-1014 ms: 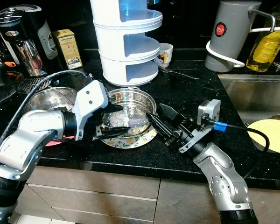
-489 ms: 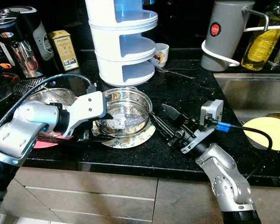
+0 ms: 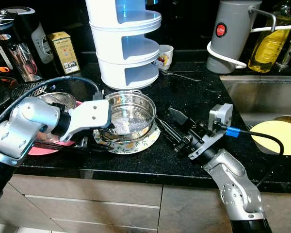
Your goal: Kitchen organization
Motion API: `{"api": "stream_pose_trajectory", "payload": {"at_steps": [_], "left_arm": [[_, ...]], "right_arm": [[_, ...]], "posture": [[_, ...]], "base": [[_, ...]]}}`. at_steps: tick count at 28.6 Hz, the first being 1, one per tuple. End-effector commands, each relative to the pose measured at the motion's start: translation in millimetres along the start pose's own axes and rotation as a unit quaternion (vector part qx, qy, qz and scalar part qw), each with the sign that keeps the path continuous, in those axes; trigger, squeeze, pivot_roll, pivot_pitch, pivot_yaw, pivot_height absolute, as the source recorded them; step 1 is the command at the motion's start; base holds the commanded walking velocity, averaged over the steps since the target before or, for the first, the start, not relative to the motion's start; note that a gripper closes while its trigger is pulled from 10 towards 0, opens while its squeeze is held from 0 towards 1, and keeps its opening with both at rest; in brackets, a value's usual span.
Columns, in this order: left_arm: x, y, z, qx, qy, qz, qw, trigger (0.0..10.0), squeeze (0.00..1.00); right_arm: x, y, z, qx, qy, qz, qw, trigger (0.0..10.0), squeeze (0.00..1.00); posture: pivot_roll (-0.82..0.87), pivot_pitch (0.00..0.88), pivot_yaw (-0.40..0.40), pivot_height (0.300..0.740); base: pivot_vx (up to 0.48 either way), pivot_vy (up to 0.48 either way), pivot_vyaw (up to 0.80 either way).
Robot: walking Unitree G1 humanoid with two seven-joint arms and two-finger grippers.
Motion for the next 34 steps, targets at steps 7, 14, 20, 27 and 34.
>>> {"api": "stream_pose_trajectory", "payload": {"at_steps": [7,14,20,27,34], "left_arm": [[-2.1,11.2,10.9,0.020,0.021,-0.017,0.999,10.0,0.00],[5.1,13.5,21.0,0.019,0.027,-0.035,0.999,10.0,0.00],[-16.1,14.4,36.2,0.006,0.086,-0.027,0.996,10.0,0.00],[-28.1,25.8,39.7,0.022,0.110,-0.030,0.993,10.0,0.00],[-19.4,38.1,30.6,0.028,0.090,-0.056,0.994,10.0,0.00]], "right_arm": [[-6.5,-0.1,3.6,-0.006,0.013,-0.006,1.000,10.0,0.00],[-7.1,0.5,3.7,-0.006,0.014,-0.006,1.000,10.0,0.00],[-7.5,0.4,3.5,-0.007,0.015,-0.006,1.000,10.0,0.00],[-8.4,0.4,4.2,-0.008,0.017,-0.005,1.000,10.0,0.00],[-10.8,7.8,7.4,0.014,0.027,-0.009,1.000,10.0,0.00]], "posture": [[-0.08,0.000,0.038,0.740],[-0.08,0.000,0.038,0.740],[-0.08,0.000,0.038,0.740],[-0.08,0.000,0.041,0.740],[-0.10,0.000,0.042,0.740]], "base": [[0.000,0.000,0.00],[0.000,0.000,0.00],[0.000,0.000,0.00],[0.000,0.000,0.00],[0.000,0.000,0.00]]}}
Point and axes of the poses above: a point about 5 cm out from each wrist's last joint towards the gripper, its own z axis pointing back from the gripper into the wrist, its own x axis along the axis of the wrist's last joint, y = z × x, the point moved 6 cm from there along -z, pointing out of the wrist towards the gripper, and after that the axes turned 9 degrees about z, right-handed, at the moved point
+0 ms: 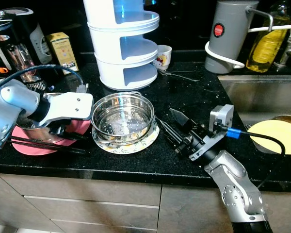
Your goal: Kitchen organization
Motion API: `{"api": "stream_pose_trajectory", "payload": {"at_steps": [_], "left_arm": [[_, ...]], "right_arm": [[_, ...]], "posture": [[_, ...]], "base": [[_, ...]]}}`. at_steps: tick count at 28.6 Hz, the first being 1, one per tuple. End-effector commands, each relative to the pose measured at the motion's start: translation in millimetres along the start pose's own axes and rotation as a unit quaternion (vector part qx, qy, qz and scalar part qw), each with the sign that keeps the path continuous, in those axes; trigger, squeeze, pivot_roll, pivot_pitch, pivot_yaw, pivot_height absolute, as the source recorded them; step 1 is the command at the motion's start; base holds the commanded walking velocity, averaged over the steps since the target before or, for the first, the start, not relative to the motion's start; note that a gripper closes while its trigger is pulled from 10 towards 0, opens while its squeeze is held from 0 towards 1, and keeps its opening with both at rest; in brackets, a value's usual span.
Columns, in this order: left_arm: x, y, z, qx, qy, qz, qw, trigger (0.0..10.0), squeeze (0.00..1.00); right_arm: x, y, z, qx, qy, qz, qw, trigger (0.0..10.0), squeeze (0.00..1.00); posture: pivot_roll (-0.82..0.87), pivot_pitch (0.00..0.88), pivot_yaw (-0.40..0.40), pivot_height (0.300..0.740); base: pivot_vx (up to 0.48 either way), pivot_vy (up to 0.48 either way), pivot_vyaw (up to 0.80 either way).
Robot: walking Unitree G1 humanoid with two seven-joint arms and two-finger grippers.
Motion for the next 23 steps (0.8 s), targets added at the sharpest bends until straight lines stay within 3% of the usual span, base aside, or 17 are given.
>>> {"api": "stream_pose_trajectory", "payload": {"at_steps": [1,9,15,23], "left_arm": [[-3.1,-2.3,-4.8,-0.017,0.010,-0.007,1.000,10.0,0.00],[-0.3,-6.6,-9.7,-0.049,0.002,-0.019,0.999,10.0,0.00],[-18.2,-6.5,-8.9,-0.059,0.051,-0.022,0.997,10.0,0.00],[-25.1,3.1,-8.4,-0.042,0.072,-0.032,0.996,10.0,0.00]], "right_arm": [[-10.2,9.8,4.5,0.025,0.023,-0.013,0.999,10.0,0.00],[-13.6,25.6,11.7,0.073,0.040,-0.021,0.996,10.0,0.00],[-14.5,35.3,14.6,0.100,0.048,-0.027,0.994,10.0,0.00],[-14.5,37.6,16.0,0.104,0.051,-0.028,0.993,10.0,0.00]], "posture": [[-0.10,0.000,0.043,0.740],[-0.11,0.000,0.044,0.740],[-0.11,0.000,0.045,0.740],[-0.11,0.000,0.053,0.740]], "base": [[0.000,0.000,0.00],[0.000,0.000,0.00],[0.000,0.000,0.00],[0.000,0.000,0.00]]}}
Point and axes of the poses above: a point about 5 cm out from each wrist's last joint towards the gripper, its own z axis pointing back from the gripper into the wrist, its own x axis along the axis of the wrist's last joint, y = z × x, the point moved 6 cm from there along -z, pointing out of the wrist towards the gripper, and after that the axes turned 9 degrees about z, right-handed, at the moved point
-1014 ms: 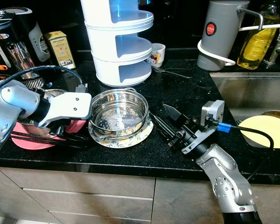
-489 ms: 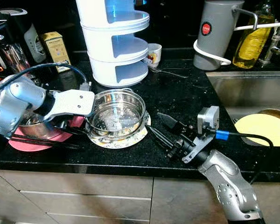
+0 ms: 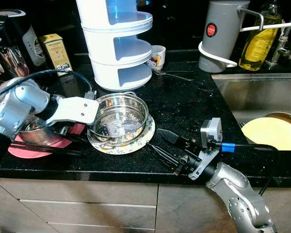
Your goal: Kitchen organization
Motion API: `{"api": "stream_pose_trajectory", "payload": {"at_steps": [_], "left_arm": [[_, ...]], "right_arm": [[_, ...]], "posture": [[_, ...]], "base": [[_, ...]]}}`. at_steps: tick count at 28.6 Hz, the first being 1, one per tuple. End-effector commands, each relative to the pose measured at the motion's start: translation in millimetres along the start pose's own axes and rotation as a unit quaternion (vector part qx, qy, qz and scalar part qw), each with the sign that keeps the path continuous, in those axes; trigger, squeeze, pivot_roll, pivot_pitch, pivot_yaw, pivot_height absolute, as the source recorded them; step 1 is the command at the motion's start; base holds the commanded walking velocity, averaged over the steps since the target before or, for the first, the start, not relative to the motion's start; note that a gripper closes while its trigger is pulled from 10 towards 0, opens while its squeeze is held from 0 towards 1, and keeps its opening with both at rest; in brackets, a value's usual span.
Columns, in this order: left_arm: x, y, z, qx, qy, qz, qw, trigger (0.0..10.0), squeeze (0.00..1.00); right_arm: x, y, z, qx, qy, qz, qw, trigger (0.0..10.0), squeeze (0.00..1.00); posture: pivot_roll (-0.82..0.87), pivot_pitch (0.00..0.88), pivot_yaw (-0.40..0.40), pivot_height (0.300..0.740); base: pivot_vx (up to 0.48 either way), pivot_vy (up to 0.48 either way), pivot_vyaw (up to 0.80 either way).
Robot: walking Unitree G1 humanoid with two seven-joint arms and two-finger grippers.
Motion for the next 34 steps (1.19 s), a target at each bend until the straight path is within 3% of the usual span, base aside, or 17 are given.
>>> {"api": "stream_pose_trajectory", "payload": {"at_steps": [1,2,3,28,34], "left_arm": [[-6.6,1.3,-1.7,-0.001,0.019,0.002,1.000,2.6,0.00],[-6.7,2.1,-2.2,0.000,0.019,0.001,1.000,2.6,0.00],[-6.3,2.7,-2.9,0.000,0.018,0.002,1.000,0.0,0.00],[4.7,-0.2,-11.4,-0.015,-0.010,-0.015,1.000,0.0,0.00],[21.5,11.9,-5.1,0.017,-0.032,-0.042,0.998,0.0,0.00]], "right_arm": [[1.0,5.1,-0.8,0.010,0.001,-0.001,1.000,10.0,0.00],[0.9,5.3,-0.7,0.010,0.001,-0.002,1.000,10.0,0.00],[0.8,5.4,-0.7,0.010,0.001,-0.002,1.000,10.0,0.00],[-0.2,5.7,-2.0,0.006,0.005,0.001,1.000,10.0,0.00],[-1.1,3.6,-2.3,0.001,0.007,0.003,1.000,10.0,0.00]], "posture": [[-0.11,0.000,0.056,0.740],[-0.11,0.000,0.056,0.740],[-0.11,0.000,0.059,0.740],[-0.12,0.000,0.058,0.740],[-0.12,0.000,0.058,0.740]], "base": [[0.000,0.000,0.00],[0.000,0.000,0.00],[0.000,0.000,0.00],[0.000,0.000,0.00],[0.000,0.000,0.00]]}}
Point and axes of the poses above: a point about 5 cm out from each wrist's last joint towards the gripper, its own z axis pointing back from the gripper into the wrist, its own x axis along the axis of the wrist's last joint, y = z × x, the point moved 6 cm from there along -z, pointing out of the wrist towards the gripper, and after that the axes turned 9 degrees about z, right-handed, at the moved point
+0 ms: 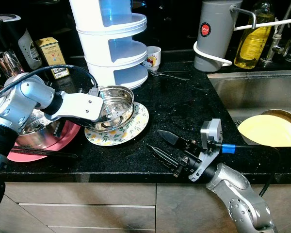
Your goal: Kitchen organization
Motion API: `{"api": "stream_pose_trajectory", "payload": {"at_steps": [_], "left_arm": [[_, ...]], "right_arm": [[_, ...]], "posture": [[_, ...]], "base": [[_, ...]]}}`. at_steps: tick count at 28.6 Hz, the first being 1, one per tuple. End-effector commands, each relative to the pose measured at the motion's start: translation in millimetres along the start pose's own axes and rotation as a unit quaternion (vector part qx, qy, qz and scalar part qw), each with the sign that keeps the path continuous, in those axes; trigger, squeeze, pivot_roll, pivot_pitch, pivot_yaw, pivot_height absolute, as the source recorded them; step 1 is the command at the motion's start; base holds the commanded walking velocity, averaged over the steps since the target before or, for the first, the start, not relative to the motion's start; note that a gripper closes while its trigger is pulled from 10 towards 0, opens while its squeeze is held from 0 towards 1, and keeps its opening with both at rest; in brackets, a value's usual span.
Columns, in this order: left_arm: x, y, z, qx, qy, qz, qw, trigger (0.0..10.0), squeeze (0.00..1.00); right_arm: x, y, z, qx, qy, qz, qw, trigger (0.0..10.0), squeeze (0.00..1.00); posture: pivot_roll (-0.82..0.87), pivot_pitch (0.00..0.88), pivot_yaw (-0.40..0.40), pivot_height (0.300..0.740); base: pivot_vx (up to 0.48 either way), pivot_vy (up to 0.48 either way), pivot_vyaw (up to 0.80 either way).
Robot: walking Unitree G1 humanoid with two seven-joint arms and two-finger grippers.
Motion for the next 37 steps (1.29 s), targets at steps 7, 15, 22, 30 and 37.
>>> {"api": "stream_pose_trajectory", "payload": {"at_steps": [7,15,22,30,37], "left_arm": [[30.1,16.0,10.8,0.034,-0.032,-0.053,0.997,0.0,0.00],[36.2,17.6,12.3,0.036,-0.034,-0.069,0.996,0.0,0.00],[36.4,20.0,11.9,0.041,-0.035,-0.070,0.996,0.0,0.00],[36.3,19.2,8.3,0.044,-0.039,-0.069,0.996,0.0,0.00],[36.2,16.6,8.1,0.038,-0.039,-0.065,0.996,10.0,0.00]], "right_arm": [[-1.4,-0.5,-3.7,-0.006,0.003,0.002,1.000,10.0,0.00],[-0.6,-6.9,-4.4,-0.025,-0.001,0.000,1.000,10.0,0.00],[-0.4,-21.7,-4.6,-0.064,0.000,-0.001,0.998,10.0,0.00],[1.5,-30.4,-3.6,-0.083,-0.003,0.007,0.997,10.0,0.00],[4.9,-30.0,-4.5,-0.081,-0.013,0.008,0.997,10.0,0.00]], "posture": [[-0.11,0.000,0.060,0.740],[-0.11,0.000,0.062,0.740],[-0.11,0.000,0.061,0.740],[-0.11,0.000,0.054,0.740],[-0.11,0.000,0.050,0.740]], "base": [[0.000,0.000,0.00],[0.000,0.000,0.00],[0.000,0.000,-0.25],[0.000,0.000,-0.56],[0.000,0.000,0.00]]}}
Point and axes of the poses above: a point about 5 cm out from each wrist's last joint towards the gripper, its own z axis pointing back from the gripper into the wrist, its own x axis along the axis of the wrist's last joint, y = z × x, the point moved 6 cm from there along -z, pointing out of the wrist towards the gripper, and after that the axes turned 9 degrees about z, right-handed, at the moved point
